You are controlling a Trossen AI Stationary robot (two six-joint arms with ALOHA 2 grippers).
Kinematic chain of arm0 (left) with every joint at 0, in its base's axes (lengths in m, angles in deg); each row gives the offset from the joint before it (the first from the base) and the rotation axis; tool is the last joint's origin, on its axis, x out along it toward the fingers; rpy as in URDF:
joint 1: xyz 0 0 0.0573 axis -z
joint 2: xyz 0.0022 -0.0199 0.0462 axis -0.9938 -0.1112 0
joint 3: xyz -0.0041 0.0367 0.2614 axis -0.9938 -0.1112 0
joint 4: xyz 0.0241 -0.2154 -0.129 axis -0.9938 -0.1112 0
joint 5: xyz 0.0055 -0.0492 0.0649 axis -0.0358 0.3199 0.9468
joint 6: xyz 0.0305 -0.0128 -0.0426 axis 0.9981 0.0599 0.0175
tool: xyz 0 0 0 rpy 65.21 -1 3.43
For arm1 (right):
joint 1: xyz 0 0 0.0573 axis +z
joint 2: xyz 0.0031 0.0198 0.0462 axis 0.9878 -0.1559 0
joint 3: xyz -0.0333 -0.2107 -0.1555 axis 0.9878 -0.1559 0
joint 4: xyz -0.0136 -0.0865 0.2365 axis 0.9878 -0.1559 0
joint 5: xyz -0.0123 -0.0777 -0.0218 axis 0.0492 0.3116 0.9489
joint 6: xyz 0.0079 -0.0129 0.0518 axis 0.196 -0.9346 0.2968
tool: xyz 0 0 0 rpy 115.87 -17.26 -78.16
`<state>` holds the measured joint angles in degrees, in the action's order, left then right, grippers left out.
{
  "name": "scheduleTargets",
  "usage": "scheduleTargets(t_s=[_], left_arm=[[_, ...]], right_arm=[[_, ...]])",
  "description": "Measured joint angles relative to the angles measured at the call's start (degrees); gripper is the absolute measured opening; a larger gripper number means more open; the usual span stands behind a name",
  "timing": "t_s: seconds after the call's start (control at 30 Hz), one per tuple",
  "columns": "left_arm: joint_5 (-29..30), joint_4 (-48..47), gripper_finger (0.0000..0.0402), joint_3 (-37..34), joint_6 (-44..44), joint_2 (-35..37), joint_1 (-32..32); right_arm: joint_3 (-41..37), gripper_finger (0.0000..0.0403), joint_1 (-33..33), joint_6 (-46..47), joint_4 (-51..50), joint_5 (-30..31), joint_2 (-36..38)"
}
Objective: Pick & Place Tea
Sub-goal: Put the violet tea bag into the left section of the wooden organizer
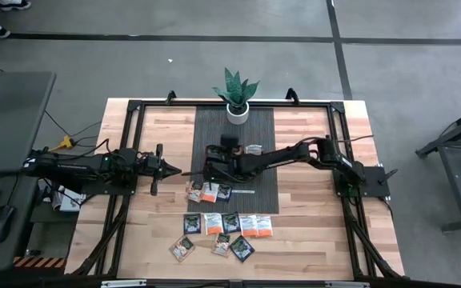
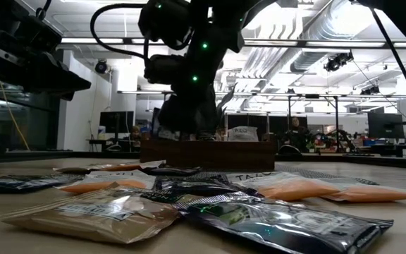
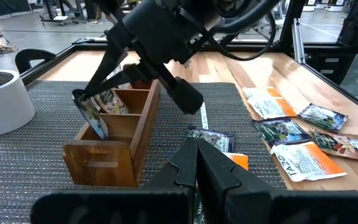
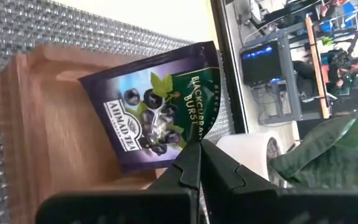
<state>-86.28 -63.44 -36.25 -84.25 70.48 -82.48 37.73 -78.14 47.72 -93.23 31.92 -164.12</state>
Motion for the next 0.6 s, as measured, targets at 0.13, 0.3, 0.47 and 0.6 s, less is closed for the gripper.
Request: scheduleTargets(t_s=[0.13,0.3,0.47,0.6], left_arm=[[0.0,0.0,0.0001,0.0,0.0,0.0,0.0],[0.0,0.0,0.0001,0.0,0.0,0.0,0.0],[0.0,0.0,0.0001,0.0,0.0,0.0,0.0],[0.0,0.0,0.0001,0.0,0.0,0.0,0.0]], right_arm=[[0.0,0.0,-0.2,2.1,-2.0,0.2,0.0],[0.0,0.0,-0.6,3.7,-3.6,0.0,0.0],[0.0,0.0,-0.6,3.7,-4.1,0.2,0.0],[0.0,0.0001,-0.6,3.7,-4.8,-0.2,0.0]])
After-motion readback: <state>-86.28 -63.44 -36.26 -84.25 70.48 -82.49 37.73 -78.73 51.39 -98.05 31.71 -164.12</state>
